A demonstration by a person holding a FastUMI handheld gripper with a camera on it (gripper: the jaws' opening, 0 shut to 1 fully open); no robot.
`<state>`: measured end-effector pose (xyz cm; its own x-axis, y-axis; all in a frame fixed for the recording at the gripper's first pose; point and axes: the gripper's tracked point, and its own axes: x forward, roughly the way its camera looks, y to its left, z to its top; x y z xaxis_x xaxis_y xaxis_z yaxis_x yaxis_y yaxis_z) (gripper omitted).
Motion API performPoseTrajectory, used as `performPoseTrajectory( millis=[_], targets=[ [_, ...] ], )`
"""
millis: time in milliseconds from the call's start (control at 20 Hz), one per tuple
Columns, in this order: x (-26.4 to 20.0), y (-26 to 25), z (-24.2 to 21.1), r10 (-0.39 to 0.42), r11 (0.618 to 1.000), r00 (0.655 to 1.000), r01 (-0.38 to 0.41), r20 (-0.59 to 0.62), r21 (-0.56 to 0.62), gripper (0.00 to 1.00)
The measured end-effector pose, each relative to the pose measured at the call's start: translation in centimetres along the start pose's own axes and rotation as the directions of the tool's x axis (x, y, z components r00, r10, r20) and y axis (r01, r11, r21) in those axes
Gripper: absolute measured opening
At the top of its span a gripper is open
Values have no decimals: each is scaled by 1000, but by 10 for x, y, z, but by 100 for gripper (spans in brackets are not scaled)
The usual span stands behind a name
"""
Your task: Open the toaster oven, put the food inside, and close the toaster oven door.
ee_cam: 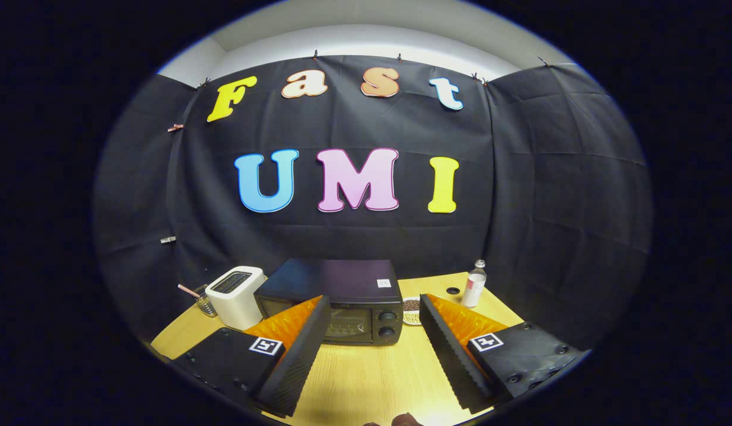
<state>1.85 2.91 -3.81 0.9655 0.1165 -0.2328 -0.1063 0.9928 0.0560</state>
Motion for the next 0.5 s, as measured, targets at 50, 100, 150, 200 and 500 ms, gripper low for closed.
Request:
performPoseTrajectory(
  millis=[50, 100, 150, 200, 500],
  targets=[
    [-9, -2, 4, -1, 1000, 1000, 1, 6, 13, 99],
    [-16, -4, 7, -5, 1000, 1000, 4, 15, 19, 99],
    [-21, -7, 11, -4, 1000, 1000, 3, 24, 20, 99],
    [-24, -7, 14, -1, 1000, 1000, 1, 27, 21, 99],
    [-36, -7, 34, 13, 999, 998, -15, 59, 36, 99]
  ],
)
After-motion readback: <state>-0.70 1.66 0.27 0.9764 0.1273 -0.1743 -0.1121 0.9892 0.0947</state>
